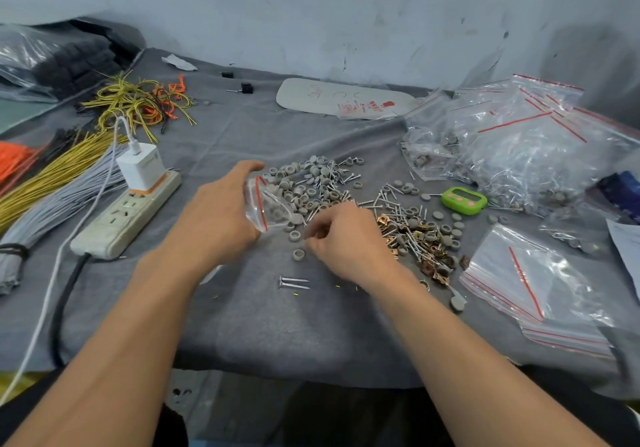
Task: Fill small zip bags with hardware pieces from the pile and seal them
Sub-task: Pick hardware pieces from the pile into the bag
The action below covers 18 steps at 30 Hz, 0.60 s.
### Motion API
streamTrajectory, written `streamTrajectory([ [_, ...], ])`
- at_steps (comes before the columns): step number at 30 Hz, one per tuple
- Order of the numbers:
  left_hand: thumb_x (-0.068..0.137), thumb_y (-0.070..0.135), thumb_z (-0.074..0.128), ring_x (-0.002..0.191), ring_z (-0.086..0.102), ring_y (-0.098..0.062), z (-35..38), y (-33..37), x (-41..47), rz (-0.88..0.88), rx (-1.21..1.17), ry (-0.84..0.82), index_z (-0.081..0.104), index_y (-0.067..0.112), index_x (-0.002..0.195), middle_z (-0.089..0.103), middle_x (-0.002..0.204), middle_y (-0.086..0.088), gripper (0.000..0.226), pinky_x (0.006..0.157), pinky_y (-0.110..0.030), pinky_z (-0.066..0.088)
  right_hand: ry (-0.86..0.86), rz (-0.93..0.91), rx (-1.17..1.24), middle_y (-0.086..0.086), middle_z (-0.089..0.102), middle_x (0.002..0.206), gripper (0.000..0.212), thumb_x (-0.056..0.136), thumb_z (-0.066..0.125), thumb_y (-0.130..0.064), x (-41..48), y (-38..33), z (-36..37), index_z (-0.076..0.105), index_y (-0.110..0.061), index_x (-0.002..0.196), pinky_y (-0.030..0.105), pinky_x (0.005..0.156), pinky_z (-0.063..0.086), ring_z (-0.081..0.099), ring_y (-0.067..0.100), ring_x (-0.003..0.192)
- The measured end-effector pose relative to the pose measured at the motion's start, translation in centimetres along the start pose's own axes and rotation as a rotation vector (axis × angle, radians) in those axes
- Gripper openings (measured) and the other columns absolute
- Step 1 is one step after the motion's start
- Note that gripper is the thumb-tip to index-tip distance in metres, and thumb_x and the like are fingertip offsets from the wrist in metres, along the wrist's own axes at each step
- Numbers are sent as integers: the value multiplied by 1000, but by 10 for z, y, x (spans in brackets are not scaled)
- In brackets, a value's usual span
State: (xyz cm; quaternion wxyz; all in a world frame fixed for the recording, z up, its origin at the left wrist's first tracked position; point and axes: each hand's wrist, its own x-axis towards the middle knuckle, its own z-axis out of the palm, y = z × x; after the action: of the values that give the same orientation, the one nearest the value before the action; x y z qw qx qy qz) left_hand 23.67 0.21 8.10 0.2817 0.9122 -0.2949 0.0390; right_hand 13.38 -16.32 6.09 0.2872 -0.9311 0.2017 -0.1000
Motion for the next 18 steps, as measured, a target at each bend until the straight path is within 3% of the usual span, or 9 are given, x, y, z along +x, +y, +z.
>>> streamTrajectory([
  [5, 72, 9, 72, 101, 62, -37, 1, -5, 1, -13, 61, -7, 35, 40, 145, 68, 118, -9, 87, 70, -34, 40, -107, 5, -101, 0, 77, 96, 4, 81, 73, -32, 4, -14, 9, 74, -29, 83, 36, 89, 58, 71, 25, 95],
  [9, 74, 14, 71, 97, 63, -37, 1, -6, 1, -5, 62, -23, 36, 39, 144, 69, 113, -9, 82, 69, -35, 42, -128, -28, -215, 7, 75, 98, 13, 83, 65, -27, -4, -17, 15, 73, -20, 92, 37, 85, 58, 69, 33, 95],
  [11, 75, 18, 75, 101, 63, -37, 1, -5, 2, 6, 71, -29, 36, 40, 143, 69, 117, -9, 81, 71, -35, 44, -90, 9, -155, 4, 76, 91, 6, 84, 67, -24, -1, -14, 10, 71, -20, 81, 33, 82, 58, 71, 28, 90],
  [14, 76, 25, 79, 107, 63, -36, 3, -1, 0, 22, 74, -43, 34, 41, 142, 68, 119, -7, 81, 79, -39, 51, 73, 59, 66, -12, 71, 71, 19, 85, 75, -25, 8, -11, -4, 67, -29, 67, 22, 72, 48, 67, 11, 75],
  [16, 76, 27, 80, 110, 61, -34, 8, 3, -1, 39, 78, -61, 33, 42, 143, 69, 118, -7, 84, 83, -40, 52, 138, 35, 230, -18, 65, 58, 20, 82, 80, -26, 11, -15, -11, 70, -32, 65, 14, 60, 42, 60, -3, 61],
  [18, 73, 28, 81, 105, 62, -29, 11, 9, -2, 59, 27, -71, 36, 43, 143, 70, 113, -3, 85, 81, -36, 52, 110, -26, 281, -22, 62, 52, 12, 80, 81, -25, 8, -22, -10, 76, -31, 70, 8, 52, 38, 56, -7, 53],
])
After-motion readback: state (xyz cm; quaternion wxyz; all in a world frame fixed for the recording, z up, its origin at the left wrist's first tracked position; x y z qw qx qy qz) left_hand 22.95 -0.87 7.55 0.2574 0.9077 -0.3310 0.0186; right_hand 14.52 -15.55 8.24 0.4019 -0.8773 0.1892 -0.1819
